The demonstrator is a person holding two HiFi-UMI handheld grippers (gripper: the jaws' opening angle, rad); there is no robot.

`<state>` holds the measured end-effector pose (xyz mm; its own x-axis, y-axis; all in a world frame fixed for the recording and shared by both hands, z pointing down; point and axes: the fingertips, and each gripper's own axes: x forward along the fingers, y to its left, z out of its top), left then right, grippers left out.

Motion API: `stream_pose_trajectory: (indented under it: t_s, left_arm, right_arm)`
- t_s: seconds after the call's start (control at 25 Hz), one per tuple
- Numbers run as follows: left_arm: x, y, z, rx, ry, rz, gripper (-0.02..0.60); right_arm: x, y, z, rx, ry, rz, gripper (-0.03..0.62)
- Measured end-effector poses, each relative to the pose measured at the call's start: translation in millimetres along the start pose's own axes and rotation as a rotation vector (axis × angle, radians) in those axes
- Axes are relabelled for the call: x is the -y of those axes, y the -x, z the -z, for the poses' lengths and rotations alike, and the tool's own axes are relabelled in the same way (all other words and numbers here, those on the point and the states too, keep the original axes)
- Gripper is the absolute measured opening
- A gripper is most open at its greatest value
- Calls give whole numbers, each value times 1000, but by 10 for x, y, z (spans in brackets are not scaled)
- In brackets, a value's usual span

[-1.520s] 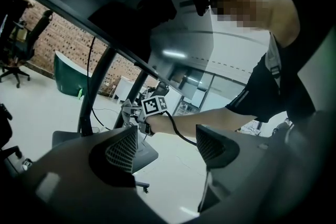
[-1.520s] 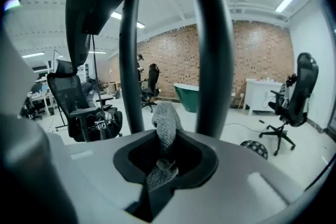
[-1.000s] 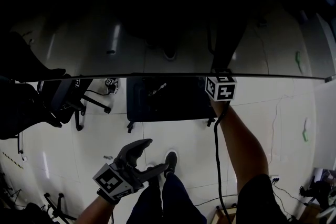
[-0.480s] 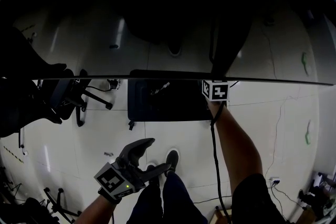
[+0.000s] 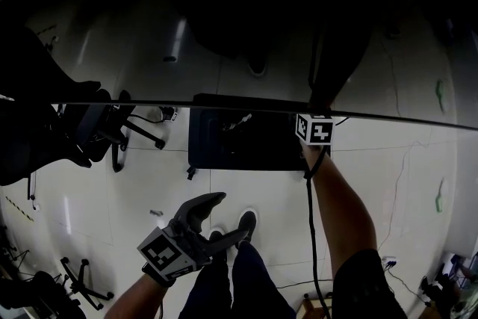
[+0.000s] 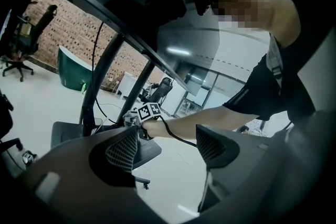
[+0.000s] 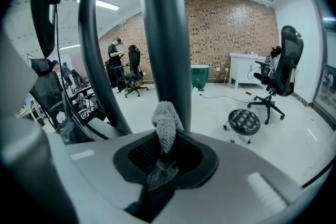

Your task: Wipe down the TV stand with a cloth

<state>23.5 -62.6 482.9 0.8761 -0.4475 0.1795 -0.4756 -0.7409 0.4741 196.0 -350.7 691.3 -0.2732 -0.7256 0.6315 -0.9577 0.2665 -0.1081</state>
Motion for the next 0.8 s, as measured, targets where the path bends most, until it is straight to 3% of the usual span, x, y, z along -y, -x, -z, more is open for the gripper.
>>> stream_pose_trajectory:
  t_s: [0.16, 0.48, 0.8]
  left_arm:
    - [8, 120, -69, 9, -9, -12, 373]
    - [-49, 578, -111, 27, -51, -66, 373]
    - [-25, 1022, -102, 65, -39, -96, 373]
  right_arm:
    - [-326, 310, -204, 81, 48, -77, 61]
    - [-1595, 1034, -560, 220, 142, -280, 61]
    - [-2746, 1118, -619, 180, 115, -425, 61]
